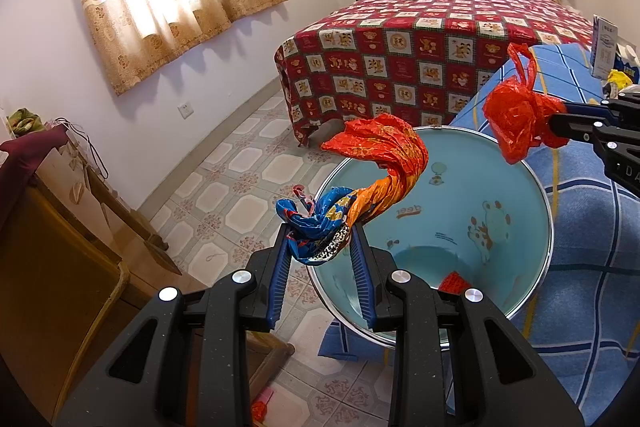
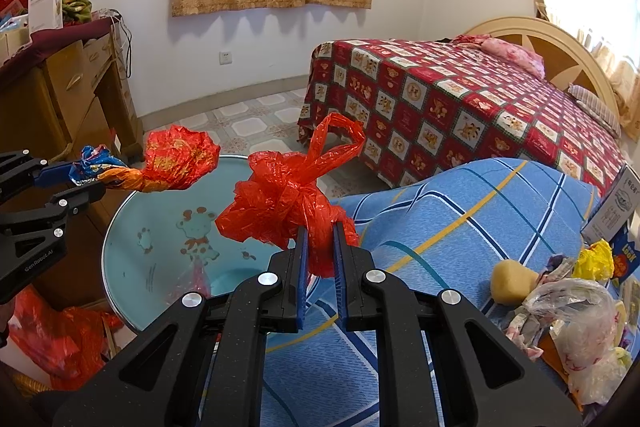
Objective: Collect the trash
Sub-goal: 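Carry both items over the bin and release them from both grippers, then grasp the grey wrapper with the left gripper while the right grasps the clear plastic bag, then carry the grey wrapper and clear bag over the light-blue bin and open both grippers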
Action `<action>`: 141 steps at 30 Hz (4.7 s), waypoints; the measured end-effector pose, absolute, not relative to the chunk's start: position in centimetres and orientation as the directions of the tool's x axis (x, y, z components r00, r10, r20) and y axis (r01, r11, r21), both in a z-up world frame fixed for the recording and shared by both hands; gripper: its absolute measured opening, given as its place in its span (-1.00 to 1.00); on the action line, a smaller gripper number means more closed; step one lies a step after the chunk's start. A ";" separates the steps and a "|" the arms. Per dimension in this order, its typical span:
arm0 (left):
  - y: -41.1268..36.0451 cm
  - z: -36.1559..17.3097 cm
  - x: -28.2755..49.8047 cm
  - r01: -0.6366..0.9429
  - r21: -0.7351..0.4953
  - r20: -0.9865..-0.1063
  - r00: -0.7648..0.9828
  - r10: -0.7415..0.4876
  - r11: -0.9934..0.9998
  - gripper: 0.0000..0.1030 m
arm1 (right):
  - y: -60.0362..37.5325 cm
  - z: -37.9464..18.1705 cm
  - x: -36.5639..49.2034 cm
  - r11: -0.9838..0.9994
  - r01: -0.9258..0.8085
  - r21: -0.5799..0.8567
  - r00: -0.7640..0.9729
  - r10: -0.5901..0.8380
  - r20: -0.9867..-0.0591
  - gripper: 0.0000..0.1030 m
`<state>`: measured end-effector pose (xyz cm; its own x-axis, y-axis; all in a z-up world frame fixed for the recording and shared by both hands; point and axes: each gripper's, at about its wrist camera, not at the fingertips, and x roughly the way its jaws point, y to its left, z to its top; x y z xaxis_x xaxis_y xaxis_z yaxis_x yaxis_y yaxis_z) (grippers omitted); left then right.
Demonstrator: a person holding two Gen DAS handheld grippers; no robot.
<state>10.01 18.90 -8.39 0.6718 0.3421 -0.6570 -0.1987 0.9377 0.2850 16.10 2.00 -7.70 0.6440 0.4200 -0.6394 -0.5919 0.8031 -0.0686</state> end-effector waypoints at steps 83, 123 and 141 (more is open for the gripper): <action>-10.0 -9.9 18.9 0.191 0.193 -0.672 0.740 -0.012 0.962 0.49 | -34.2 -6.8 8.2 0.993 0.116 0.015 0.823 -0.088 -0.562 -0.46; 8.3 -5.8 11.6 -0.016 0.246 -0.617 0.769 0.169 0.969 -0.78 | -14.4 -5.2 12.0 0.949 -0.315 -0.021 0.813 0.259 -0.521 -0.46; 13.9 -6.7 10.6 -0.114 0.265 -0.626 0.735 0.260 0.958 -0.78 | -6.9 -6.2 14.7 0.896 -0.437 -0.078 0.763 0.323 -0.560 -0.46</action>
